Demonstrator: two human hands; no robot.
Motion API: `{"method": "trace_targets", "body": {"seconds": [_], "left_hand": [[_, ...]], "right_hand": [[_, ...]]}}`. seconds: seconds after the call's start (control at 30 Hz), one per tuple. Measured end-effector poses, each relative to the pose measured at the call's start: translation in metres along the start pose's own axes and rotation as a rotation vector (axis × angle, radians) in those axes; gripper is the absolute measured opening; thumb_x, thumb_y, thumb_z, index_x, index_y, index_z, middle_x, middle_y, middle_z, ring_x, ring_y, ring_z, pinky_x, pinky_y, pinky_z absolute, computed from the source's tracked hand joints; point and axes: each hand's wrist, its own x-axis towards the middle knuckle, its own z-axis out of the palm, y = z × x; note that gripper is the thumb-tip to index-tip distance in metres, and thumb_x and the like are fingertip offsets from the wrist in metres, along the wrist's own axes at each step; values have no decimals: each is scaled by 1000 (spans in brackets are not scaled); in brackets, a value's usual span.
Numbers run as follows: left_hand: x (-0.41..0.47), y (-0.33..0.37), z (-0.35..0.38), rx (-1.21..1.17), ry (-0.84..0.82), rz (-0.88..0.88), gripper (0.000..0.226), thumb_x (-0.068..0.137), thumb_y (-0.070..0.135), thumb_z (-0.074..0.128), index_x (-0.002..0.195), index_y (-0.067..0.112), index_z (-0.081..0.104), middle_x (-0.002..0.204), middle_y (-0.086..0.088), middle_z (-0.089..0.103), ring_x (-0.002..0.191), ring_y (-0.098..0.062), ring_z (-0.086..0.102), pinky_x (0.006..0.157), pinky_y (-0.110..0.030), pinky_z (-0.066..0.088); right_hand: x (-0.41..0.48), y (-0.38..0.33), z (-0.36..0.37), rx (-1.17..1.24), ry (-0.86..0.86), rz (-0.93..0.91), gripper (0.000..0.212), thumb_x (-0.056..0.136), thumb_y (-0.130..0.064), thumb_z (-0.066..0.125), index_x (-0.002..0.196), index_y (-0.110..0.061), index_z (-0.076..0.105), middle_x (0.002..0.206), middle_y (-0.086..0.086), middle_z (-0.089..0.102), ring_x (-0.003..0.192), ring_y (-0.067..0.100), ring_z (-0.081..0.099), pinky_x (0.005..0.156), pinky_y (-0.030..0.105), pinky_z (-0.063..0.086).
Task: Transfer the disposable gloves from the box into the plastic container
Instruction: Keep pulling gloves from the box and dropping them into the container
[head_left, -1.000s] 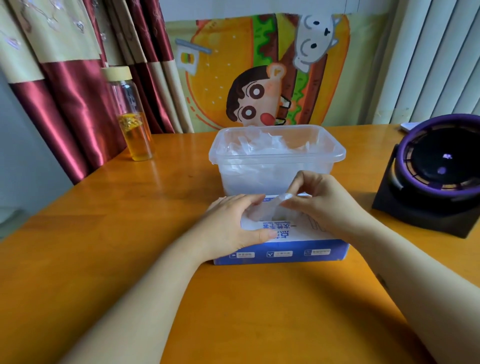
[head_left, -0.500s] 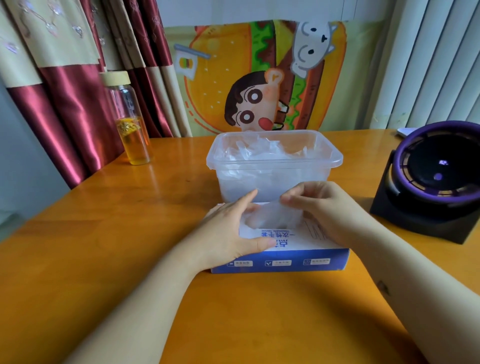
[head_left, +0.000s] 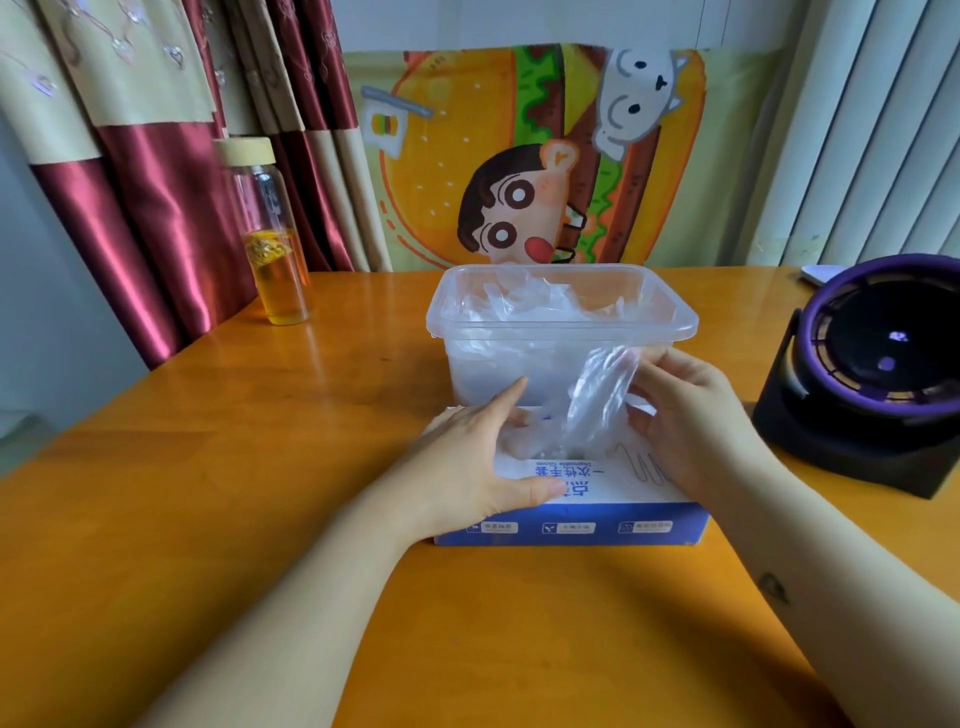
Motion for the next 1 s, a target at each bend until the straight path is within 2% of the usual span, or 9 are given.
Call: {"method": "trace_targets", "body": {"seconds": [0.17,0.4,0.5,0.6,0.73,0.83,0.87,0.93,1.0], "left_hand": [[-1,3,-2,23,-23,-9,98,77,65,61,151,39,2,149,23,32,141,-12,23,114,-35,27],[-2,6,-7,39,-59,-14,98,77,66,60,152,37,4,149,24,33,140,-13,24,114,-36,26],[0,5,-11,0,-87,-3,102,75,66,64,152,37,4,148,23,34,138,-12,29,113,-35,30],[3,10,-26,-292,-31,-9,102,71,62,67,152,34,11,143,19,40,133,-5,37,103,-22,36],[14,24,-61,-586,176,80,86,70,64,65,143,40,28,135,21,42,125,-2,42,84,-12,41],[25,39,-75,-645,188,144,93,70,64,66,148,34,27,143,17,41,125,-1,42,90,-16,37],[29,43,-77,-648,191,174,89,71,63,68,147,34,31,142,17,43,125,1,43,92,-17,37],[39,50,-77,-641,190,257,64,79,53,69,136,34,48,133,17,55,123,2,49,96,-21,41],[47,55,-77,-677,253,266,35,88,33,67,121,23,61,115,8,66,107,-8,62,87,-26,52]], "right_hand": [[9,-25,4,90,153,-149,30,91,-5,57,67,-18,70,72,0,69,73,16,63,76,31,50],[17,-81,14,101,150,-271,32,89,-4,59,63,-20,72,63,-3,66,66,12,60,68,24,51],[26,-104,17,-82,90,-227,16,88,-9,63,76,-14,71,72,6,66,70,16,58,65,27,50],[34,-112,17,-294,-11,-114,9,87,-11,65,86,-6,73,74,8,69,66,14,61,60,23,48],[42,-119,15,-426,-193,-24,20,82,-23,71,91,-5,72,94,14,72,87,23,66,75,32,50],[45,-122,22,-484,-353,34,22,85,-20,69,98,-3,70,101,18,69,87,20,64,85,33,50],[47,-122,26,-473,-376,49,24,86,-21,68,100,-2,70,103,20,69,86,20,64,84,31,51],[49,-124,32,-503,-374,55,28,85,-25,69,103,-3,70,99,19,70,80,18,66,71,25,53],[54,-127,36,-526,-380,56,28,83,-27,70,101,-5,70,91,12,72,77,18,68,64,24,51]]}}
